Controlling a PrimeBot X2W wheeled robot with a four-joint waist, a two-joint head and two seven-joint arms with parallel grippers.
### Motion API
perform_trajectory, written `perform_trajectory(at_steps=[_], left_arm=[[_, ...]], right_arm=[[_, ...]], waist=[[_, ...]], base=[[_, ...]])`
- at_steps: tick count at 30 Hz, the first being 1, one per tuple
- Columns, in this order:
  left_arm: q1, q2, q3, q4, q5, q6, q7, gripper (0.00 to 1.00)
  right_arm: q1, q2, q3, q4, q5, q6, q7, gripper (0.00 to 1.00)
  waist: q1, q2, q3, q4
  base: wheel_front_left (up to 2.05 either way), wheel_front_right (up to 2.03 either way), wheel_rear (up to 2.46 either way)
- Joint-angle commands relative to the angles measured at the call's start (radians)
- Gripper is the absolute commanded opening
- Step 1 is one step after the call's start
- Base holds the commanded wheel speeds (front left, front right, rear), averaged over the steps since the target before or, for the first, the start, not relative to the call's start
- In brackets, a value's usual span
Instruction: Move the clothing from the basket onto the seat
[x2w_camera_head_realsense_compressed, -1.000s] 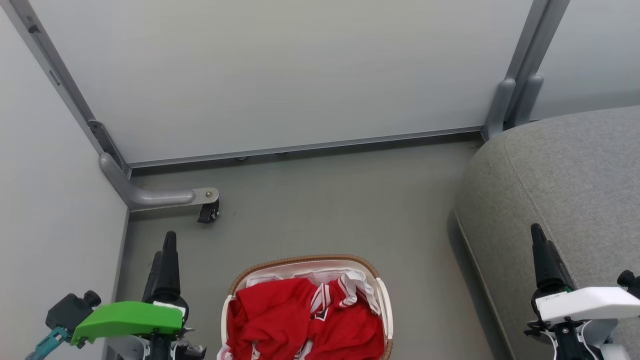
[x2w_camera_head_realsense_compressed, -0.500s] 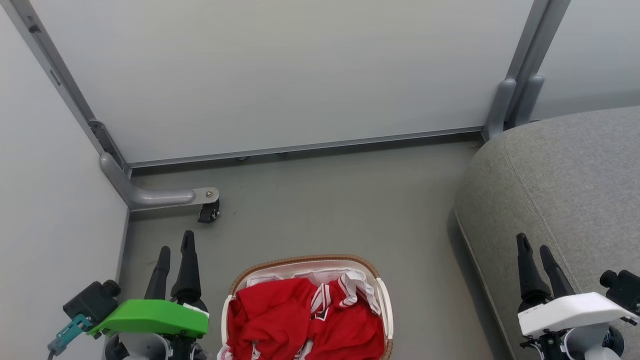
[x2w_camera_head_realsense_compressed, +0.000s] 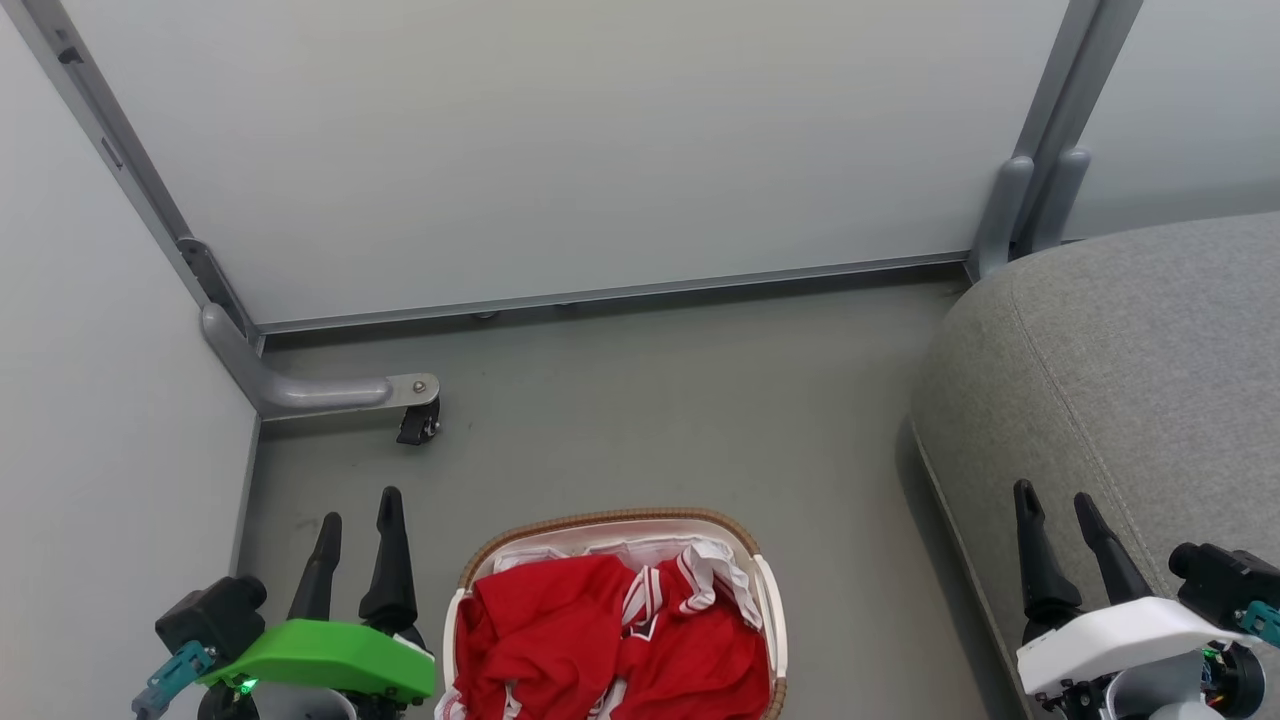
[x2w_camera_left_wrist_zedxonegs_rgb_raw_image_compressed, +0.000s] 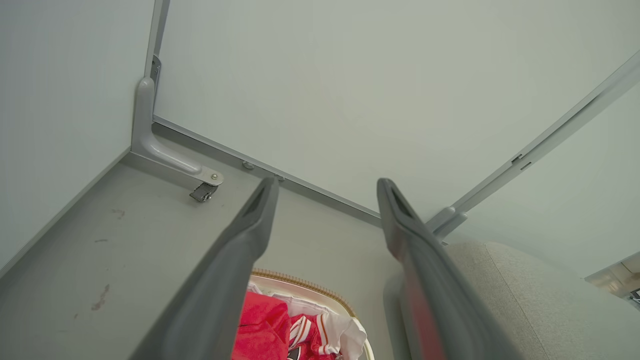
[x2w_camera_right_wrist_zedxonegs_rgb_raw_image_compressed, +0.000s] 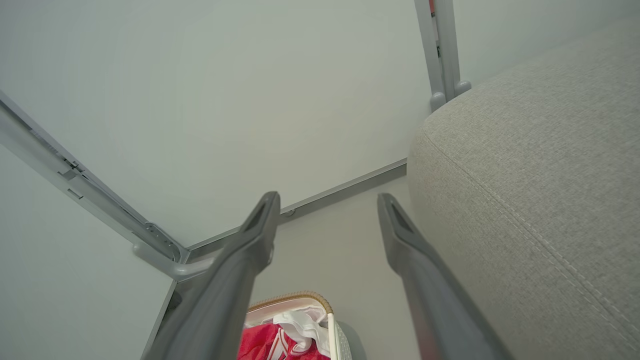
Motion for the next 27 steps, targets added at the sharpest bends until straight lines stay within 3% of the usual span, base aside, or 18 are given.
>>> perform_trajectory(at_steps=[1,27], left_arm=[[0.001,0.007,0.0,-0.002,0.029,0.002,-0.01,1.0],[0.013,0.009,-0.022,0.058,0.241,0.005,-0.071,1.0]], right_arm=[[0.002,-0.007,0.0,-0.006,-0.032,0.0,-0.011,1.0],[0.03,-0.01,0.008,-0.007,-0.282,0.0,-0.072,1.0]], waist=[[0.0,-0.0001,0.0,0.0],[0.0,-0.0001,0.001,0.009]], base=[[0.0,0.0,0.0],[0.0,0.0,0.0]])
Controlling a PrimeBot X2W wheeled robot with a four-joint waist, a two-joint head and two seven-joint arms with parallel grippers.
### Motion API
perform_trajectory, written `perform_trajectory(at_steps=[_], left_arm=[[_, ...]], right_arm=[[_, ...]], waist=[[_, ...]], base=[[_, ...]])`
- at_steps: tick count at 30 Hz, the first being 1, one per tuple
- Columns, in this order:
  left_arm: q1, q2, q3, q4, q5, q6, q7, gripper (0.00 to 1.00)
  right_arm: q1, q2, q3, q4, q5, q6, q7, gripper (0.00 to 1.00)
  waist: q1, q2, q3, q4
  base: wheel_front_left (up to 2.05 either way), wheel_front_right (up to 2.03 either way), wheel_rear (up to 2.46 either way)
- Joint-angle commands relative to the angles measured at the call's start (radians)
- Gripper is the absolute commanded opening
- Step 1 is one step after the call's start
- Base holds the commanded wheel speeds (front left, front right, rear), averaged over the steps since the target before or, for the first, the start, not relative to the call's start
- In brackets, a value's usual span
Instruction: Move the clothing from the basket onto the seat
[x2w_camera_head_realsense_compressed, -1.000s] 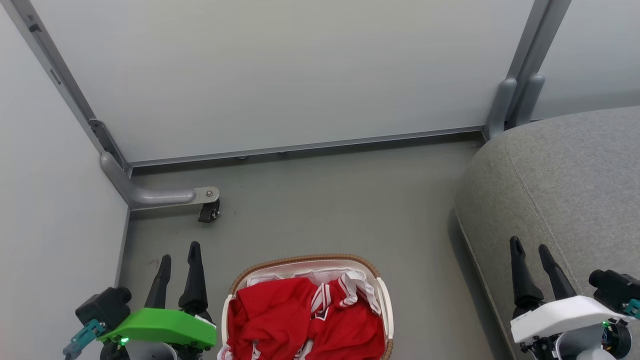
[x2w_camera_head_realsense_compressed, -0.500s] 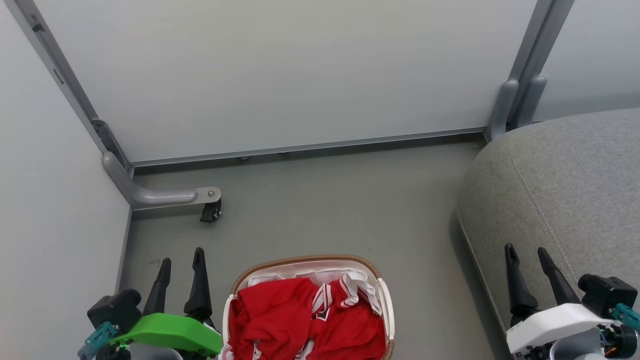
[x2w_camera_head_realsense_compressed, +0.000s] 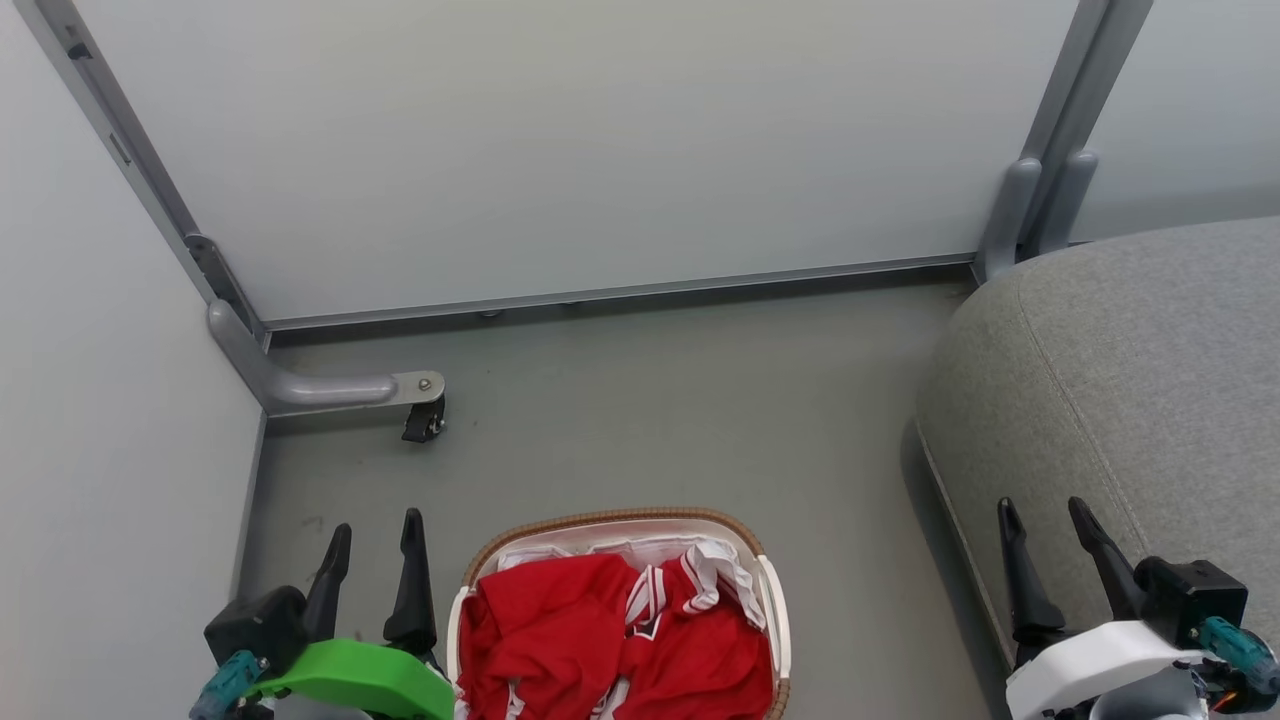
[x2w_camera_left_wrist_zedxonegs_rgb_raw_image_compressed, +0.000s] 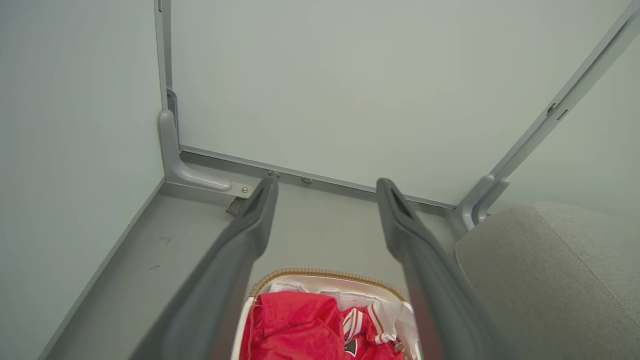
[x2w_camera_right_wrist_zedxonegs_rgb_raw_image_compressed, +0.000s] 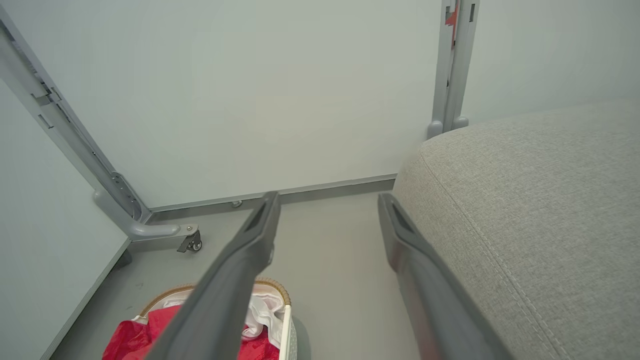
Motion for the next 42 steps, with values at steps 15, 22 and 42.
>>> perform_trajectory(at_steps=[15,22,42], left_arm=[[0.012,0.008,-0.009,0.038,0.115,0.008,-0.036,1.0],[0.015,0.008,-0.018,0.054,0.157,0.004,-0.048,1.0],[0.025,0.009,-0.025,0.076,0.208,0.0,-0.061,1.0]], right_arm=[[0.014,-0.007,0.008,-0.011,-0.124,0.0,-0.038,1.0],[0.022,-0.008,0.009,-0.013,-0.173,0.0,-0.049,1.0],[0.035,-0.009,0.008,-0.016,-0.232,0.0,-0.064,1.0]], waist=[[0.0,-0.0001,-0.002,0.001],[0.0,-0.0001,-0.004,0.001],[0.0,-0.0001,-0.013,0.001]], base=[[0.0,0.0,0.0],[0.0,0.0,0.0],[0.0,0.0,0.0]])
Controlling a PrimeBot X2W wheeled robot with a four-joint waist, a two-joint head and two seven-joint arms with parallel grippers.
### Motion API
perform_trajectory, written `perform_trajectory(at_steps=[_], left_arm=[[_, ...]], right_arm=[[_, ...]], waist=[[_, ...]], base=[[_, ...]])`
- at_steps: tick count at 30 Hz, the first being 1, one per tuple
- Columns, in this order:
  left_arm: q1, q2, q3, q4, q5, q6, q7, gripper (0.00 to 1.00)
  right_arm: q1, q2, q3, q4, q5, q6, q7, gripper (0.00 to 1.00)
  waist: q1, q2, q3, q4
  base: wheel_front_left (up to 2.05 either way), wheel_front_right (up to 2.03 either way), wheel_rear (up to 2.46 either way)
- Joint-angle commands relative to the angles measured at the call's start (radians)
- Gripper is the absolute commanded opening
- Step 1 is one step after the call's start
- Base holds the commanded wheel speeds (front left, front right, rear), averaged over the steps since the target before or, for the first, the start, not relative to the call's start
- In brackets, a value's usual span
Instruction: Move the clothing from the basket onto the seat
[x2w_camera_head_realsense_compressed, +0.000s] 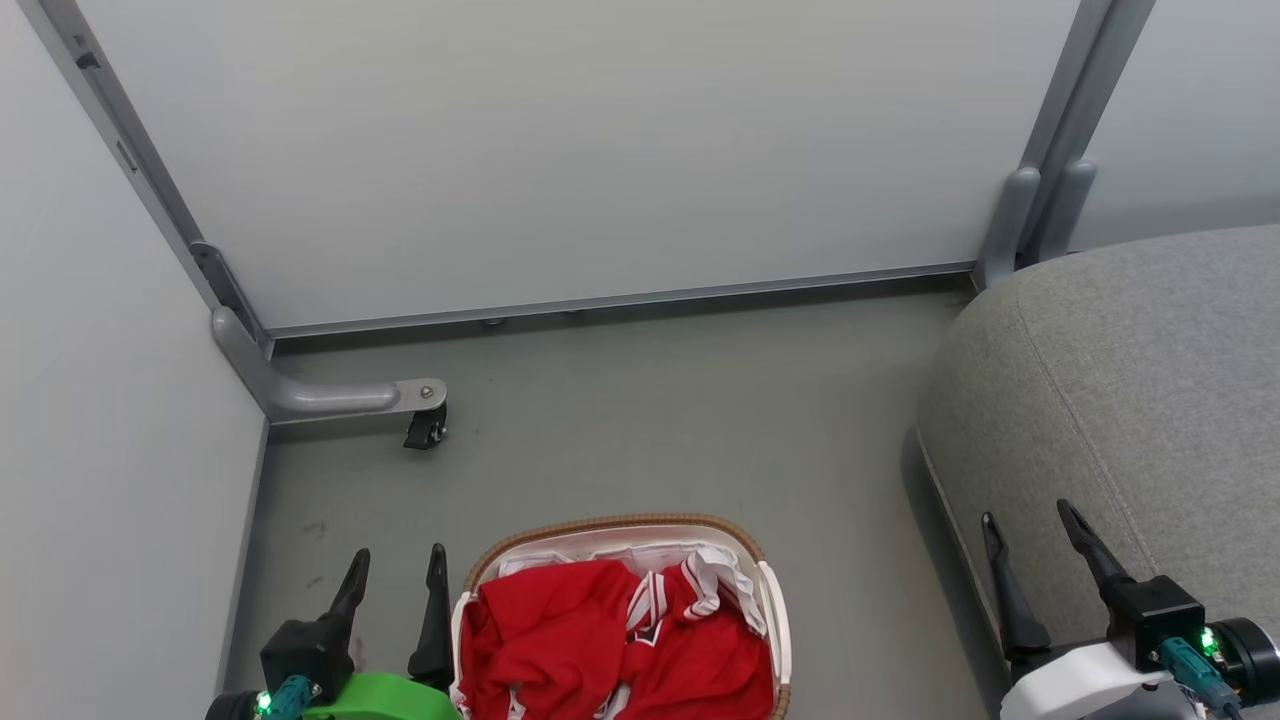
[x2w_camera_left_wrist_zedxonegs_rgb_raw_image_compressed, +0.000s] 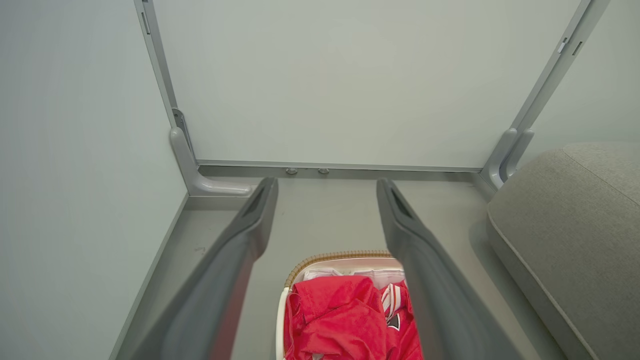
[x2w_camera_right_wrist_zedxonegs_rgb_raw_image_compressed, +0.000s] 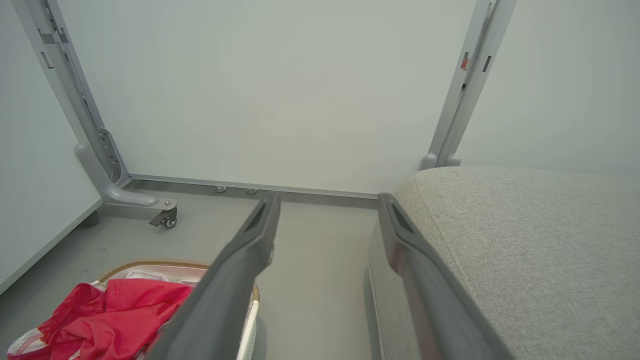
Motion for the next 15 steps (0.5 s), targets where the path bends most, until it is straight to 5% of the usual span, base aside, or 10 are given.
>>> perform_trajectory(at_steps=[1,15], left_arm=[[0.01,0.007,0.0,0.001,0.008,-0.006,-0.001,1.0],[-0.038,0.006,-0.024,0.01,0.051,-0.016,-0.001,1.0]], right_arm=[[0.014,-0.006,-0.002,-0.004,-0.006,0.0,-0.005,1.0],[0.003,-0.006,0.004,-0.014,-0.009,0.0,-0.005,1.0]], waist=[[0.0,0.0,0.0,0.0],[0.0,0.0,0.028,-0.011]], base=[[0.0,0.0,0.0],[0.0,0.0,0.0]])
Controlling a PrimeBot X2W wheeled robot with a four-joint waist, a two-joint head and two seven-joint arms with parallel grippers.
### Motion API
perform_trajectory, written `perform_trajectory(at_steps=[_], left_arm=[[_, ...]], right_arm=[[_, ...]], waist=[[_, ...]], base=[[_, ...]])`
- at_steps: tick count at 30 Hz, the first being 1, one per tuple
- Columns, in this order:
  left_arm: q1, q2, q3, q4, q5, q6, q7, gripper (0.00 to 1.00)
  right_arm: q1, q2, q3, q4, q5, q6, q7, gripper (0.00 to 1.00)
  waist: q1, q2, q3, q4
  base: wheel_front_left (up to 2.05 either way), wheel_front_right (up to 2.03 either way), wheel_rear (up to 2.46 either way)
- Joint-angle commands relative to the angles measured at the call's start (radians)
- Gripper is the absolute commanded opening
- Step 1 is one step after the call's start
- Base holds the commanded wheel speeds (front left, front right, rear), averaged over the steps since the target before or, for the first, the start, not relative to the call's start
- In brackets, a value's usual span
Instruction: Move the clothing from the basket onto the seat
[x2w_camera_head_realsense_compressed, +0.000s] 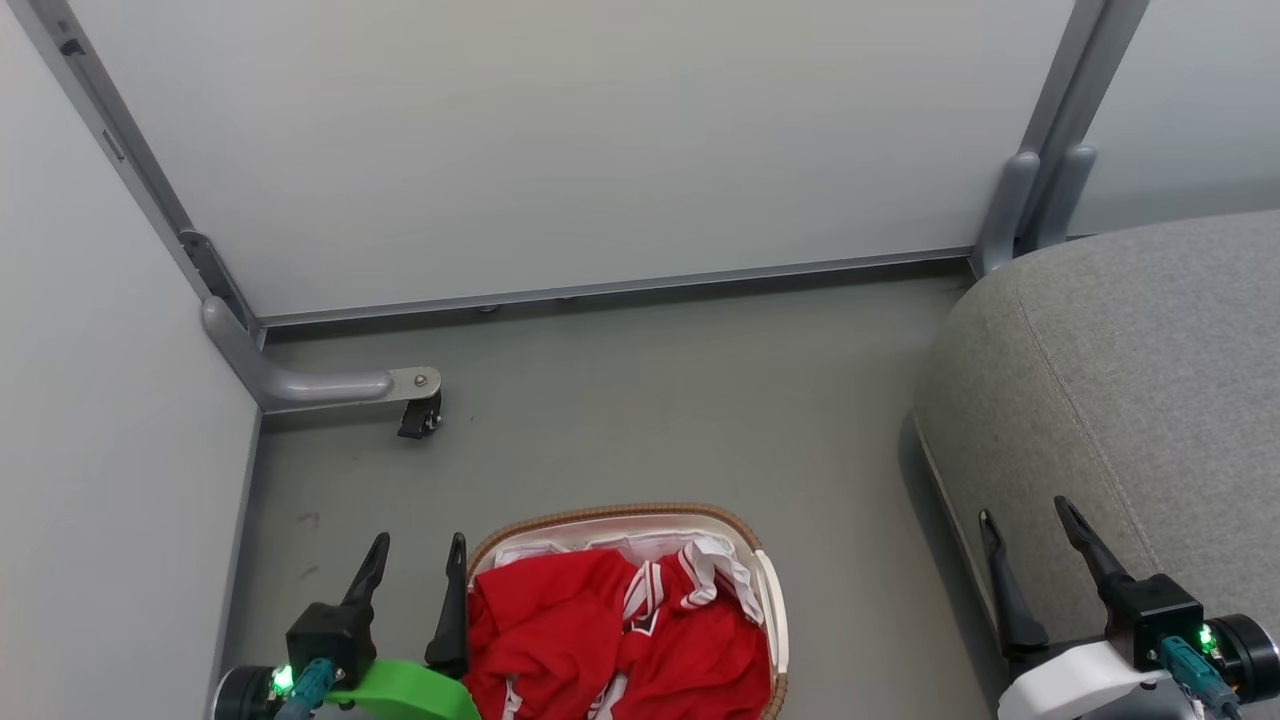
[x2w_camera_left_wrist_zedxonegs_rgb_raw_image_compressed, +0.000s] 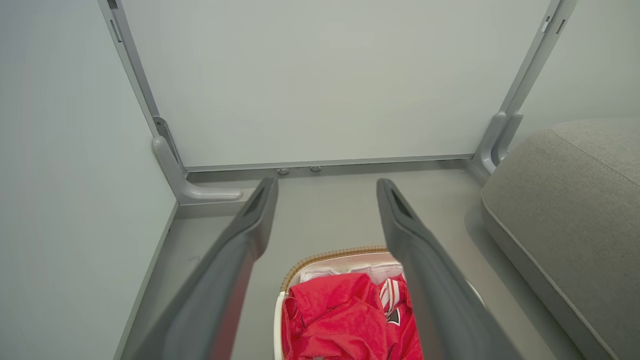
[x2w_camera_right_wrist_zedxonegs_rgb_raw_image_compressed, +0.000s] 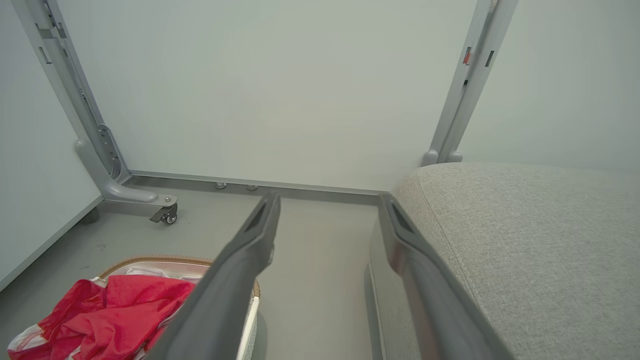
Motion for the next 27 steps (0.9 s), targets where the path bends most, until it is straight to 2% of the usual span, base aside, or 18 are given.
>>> perform_trajectory(at_steps=[1,10,19,27], left_arm=[[-0.026,0.005,-0.005,0.005,0.011,-0.004,-0.001,1.0],[-0.181,0.006,-0.073,0.107,0.081,-0.022,0.0,1.0],[-0.379,0.012,-0.185,0.33,0.129,-0.029,0.0,1.0],[-0.484,0.03,-0.291,0.523,0.173,-0.029,0.0,1.0]], right_arm=[[-0.001,-0.005,0.0,-0.004,-0.009,0.0,-0.005,1.0],[-0.076,-0.005,0.005,-0.024,-0.013,0.0,-0.005,1.0],[-0.2,-0.004,0.007,-0.053,0.006,0.0,-0.005,1.0],[-0.275,-0.004,0.02,-0.075,0.036,0.0,-0.005,1.0]], waist=[[0.0,0.0,0.013,-0.006],[0.0,0.0,0.157,-0.048],[0.0,0.0,0.369,-0.116],[0.0,0.0,0.514,-0.173]], base=[[0.0,0.0,0.0],[0.0,0.0,0.0],[0.0,0.0,0.0],[0.0,0.0,0.0]])
